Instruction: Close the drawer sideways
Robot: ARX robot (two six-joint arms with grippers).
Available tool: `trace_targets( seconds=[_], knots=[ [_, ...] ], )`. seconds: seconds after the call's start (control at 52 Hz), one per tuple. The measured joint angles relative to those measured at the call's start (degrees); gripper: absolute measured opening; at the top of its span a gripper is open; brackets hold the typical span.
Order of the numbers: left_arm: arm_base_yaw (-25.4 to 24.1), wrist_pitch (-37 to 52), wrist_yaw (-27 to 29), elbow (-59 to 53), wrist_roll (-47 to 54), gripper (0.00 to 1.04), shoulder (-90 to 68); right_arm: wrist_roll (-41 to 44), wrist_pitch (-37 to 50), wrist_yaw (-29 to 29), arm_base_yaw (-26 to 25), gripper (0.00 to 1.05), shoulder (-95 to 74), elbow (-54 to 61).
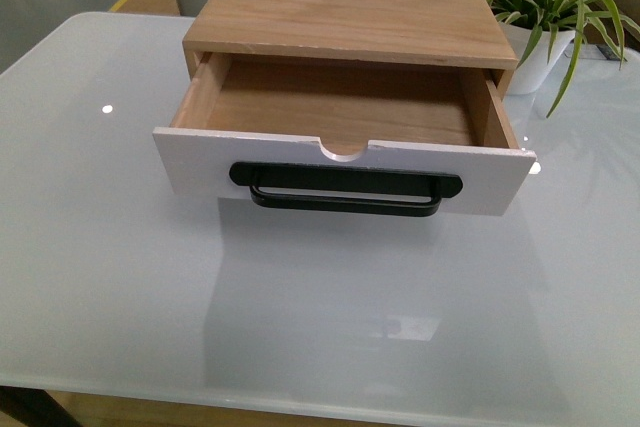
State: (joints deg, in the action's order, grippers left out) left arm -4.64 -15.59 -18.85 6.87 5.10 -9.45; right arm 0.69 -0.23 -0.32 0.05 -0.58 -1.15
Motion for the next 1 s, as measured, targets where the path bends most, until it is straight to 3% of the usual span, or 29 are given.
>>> trace_targets(
  seconds=[0.077,0.135,0.231,0.346,0.519,0.673,1.0],
  knots=[
    [0.1,-5.1,-8.6,1.0,3.9,0.96,-4.1,4.9,-8.8,-2.4,0.2,0.96,-7.1,-3.7],
    [0.9,-5.9,-11.6,1.0,6.6,0.96,-5.1,8.5,-7.8,-3.2,0.6,0.96,-14.1,-4.8],
    [3.5,-2.3,-12.4,1.0,11.5,0.96,-9.2,16.4,-0.1,-4.4,2.0,0.96,-25.9,-5.8],
    [8.8,13.5,-12.8,2.0,17.9,0.96,-26.3,29.6,11.2,-8.3,5.8,0.96,-44.3,-9.4],
    [13.6,28.2,-15.6,8.0,27.8,0.96,-51.3,46.7,15.0,-12.3,9.1,0.96,-64.7,-16.0],
    [16.8,30.4,-16.9,15.1,37.8,0.96,-68.3,58.4,15.6,-13.3,11.1,0.96,-77.6,-22.2],
    [20.5,30.0,-19.1,26.2,46.5,0.96,-86.4,69.7,15.6,-14.0,16.5,0.96,-90.9,-30.0]
  ],
)
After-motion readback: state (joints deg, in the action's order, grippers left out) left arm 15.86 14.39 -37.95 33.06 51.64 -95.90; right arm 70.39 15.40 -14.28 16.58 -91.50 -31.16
